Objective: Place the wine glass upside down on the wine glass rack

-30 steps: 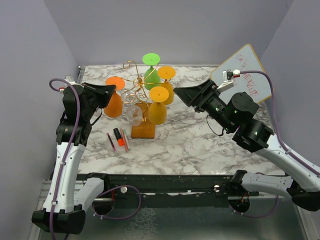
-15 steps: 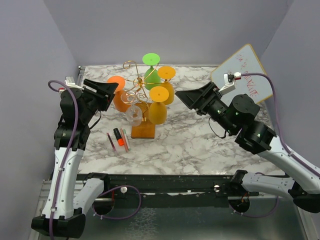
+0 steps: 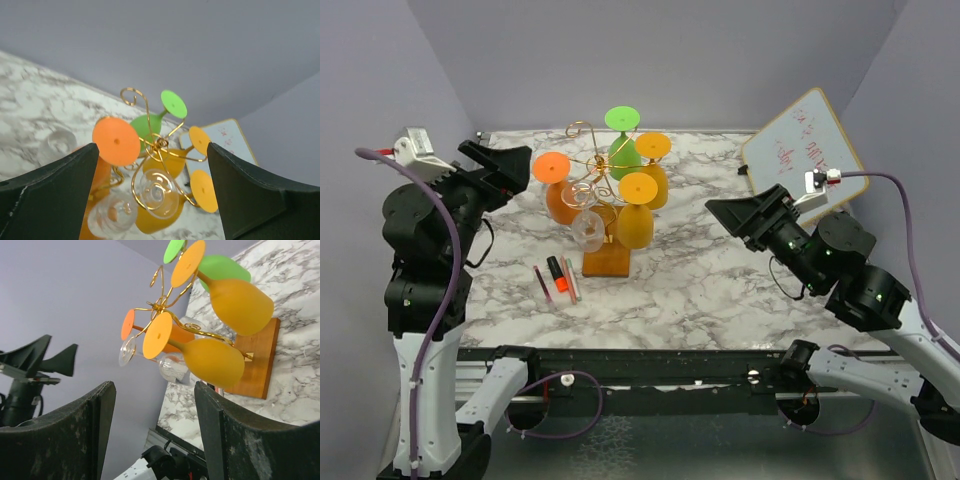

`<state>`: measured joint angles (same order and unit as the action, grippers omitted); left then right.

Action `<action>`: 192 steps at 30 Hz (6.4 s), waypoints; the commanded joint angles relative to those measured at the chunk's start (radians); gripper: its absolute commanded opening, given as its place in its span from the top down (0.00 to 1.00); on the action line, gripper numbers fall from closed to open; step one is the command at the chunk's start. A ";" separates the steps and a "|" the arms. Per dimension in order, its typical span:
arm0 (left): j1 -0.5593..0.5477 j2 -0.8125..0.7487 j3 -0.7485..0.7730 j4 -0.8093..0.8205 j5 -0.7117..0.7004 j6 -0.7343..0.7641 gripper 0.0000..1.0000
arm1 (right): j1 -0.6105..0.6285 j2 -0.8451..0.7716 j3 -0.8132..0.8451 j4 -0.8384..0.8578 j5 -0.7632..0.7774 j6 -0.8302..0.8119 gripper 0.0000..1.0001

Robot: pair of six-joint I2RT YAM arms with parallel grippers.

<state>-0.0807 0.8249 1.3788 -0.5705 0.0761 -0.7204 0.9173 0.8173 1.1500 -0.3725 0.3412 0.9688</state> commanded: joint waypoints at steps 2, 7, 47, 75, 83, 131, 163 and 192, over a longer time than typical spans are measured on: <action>0.001 0.097 0.124 -0.076 -0.151 0.242 0.09 | 0.008 -0.064 -0.034 -0.099 0.099 0.031 0.32; 0.001 0.222 0.159 -0.100 -0.239 0.264 0.08 | 0.008 -0.075 -0.028 -0.111 0.131 0.018 0.32; 0.351 0.745 -0.107 0.098 0.569 0.345 0.30 | 0.008 -0.015 -0.074 -0.081 0.108 0.059 0.31; 0.211 0.837 0.011 -0.048 0.234 0.398 0.66 | 0.008 -0.052 -0.101 -0.138 0.142 0.105 0.32; 0.211 0.827 0.043 -0.097 0.143 0.403 0.88 | 0.008 -0.061 -0.120 -0.135 0.142 0.125 0.33; 0.211 0.392 0.496 -0.050 0.376 0.095 1.00 | 0.007 -0.035 -0.081 0.041 0.163 0.014 0.33; -0.490 0.311 -0.116 0.874 0.146 -0.151 1.00 | 0.008 0.189 -0.011 0.652 0.174 0.028 0.23; -0.564 0.240 -0.271 0.987 0.101 -0.119 1.00 | 0.008 0.245 -0.045 0.762 0.217 0.131 0.67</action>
<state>-0.6392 1.0908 1.1137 0.3439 0.1894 -0.8478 0.9211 1.0504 1.0985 0.3592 0.5903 1.1103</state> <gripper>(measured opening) 0.050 0.348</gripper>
